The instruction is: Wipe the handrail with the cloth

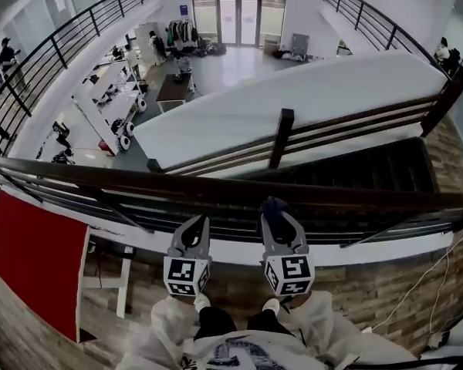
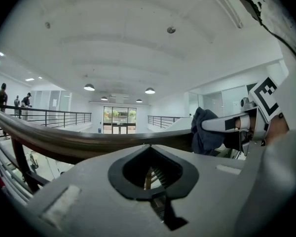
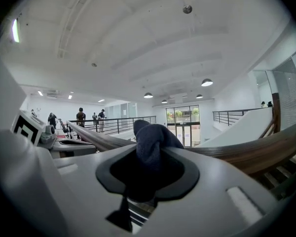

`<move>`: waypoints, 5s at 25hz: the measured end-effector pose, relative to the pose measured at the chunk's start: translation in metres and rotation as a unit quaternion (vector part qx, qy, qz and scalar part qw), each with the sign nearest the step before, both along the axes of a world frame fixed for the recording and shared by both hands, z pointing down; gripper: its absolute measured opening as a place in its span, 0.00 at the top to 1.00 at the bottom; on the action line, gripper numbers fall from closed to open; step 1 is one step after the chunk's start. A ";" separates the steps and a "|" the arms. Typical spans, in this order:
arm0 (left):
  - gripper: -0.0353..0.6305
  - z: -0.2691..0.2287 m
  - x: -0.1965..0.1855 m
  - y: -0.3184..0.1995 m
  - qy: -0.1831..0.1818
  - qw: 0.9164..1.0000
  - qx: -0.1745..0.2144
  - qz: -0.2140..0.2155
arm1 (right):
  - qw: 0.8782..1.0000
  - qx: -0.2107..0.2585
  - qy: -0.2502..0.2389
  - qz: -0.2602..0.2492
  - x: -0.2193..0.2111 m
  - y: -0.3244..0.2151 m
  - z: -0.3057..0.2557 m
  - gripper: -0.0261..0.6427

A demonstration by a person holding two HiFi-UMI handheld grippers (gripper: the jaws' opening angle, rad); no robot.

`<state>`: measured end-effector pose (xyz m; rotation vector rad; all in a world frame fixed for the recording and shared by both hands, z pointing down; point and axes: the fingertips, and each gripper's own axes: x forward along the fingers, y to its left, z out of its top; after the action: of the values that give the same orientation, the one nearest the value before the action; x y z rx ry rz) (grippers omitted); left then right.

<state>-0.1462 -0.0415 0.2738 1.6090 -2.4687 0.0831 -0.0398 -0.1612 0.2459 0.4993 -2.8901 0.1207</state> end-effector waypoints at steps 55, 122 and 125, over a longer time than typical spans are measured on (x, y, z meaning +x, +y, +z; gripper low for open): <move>0.95 0.131 -0.299 0.352 0.047 0.961 -0.032 -0.272 | 0.950 -0.089 0.120 -0.273 -0.427 0.358 0.194 0.82; 0.95 0.163 -0.189 0.233 0.081 0.980 -0.067 -0.168 | 0.964 -0.114 0.164 -0.177 -0.304 0.239 0.240 0.82; 0.95 0.166 -0.186 0.216 0.082 0.983 -0.067 -0.152 | 0.965 -0.113 0.164 -0.169 -0.296 0.228 0.243 0.82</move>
<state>-0.3320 0.1741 0.4394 1.1233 -2.4878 0.0675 -0.3361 0.0669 0.4885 -0.0191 -2.5462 0.2794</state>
